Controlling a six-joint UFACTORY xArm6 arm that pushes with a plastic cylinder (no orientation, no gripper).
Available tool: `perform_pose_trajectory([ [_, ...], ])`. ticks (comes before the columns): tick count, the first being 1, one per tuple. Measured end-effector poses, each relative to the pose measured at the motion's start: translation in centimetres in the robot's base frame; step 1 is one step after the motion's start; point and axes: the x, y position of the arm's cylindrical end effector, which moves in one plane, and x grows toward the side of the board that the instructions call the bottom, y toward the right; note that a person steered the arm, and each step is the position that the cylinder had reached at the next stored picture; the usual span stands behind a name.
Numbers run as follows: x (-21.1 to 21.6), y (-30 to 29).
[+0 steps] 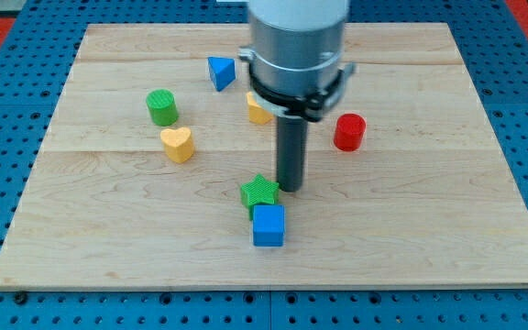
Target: Separate the blue cube from the green star
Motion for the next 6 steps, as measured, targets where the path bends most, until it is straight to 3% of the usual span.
perform_pose_trajectory([
  [1,3.6,1.9],
  [3,5.4,-6.0],
  [4,5.2,-3.0],
  [5,7.4,4.1],
  [6,10.8,2.0],
])
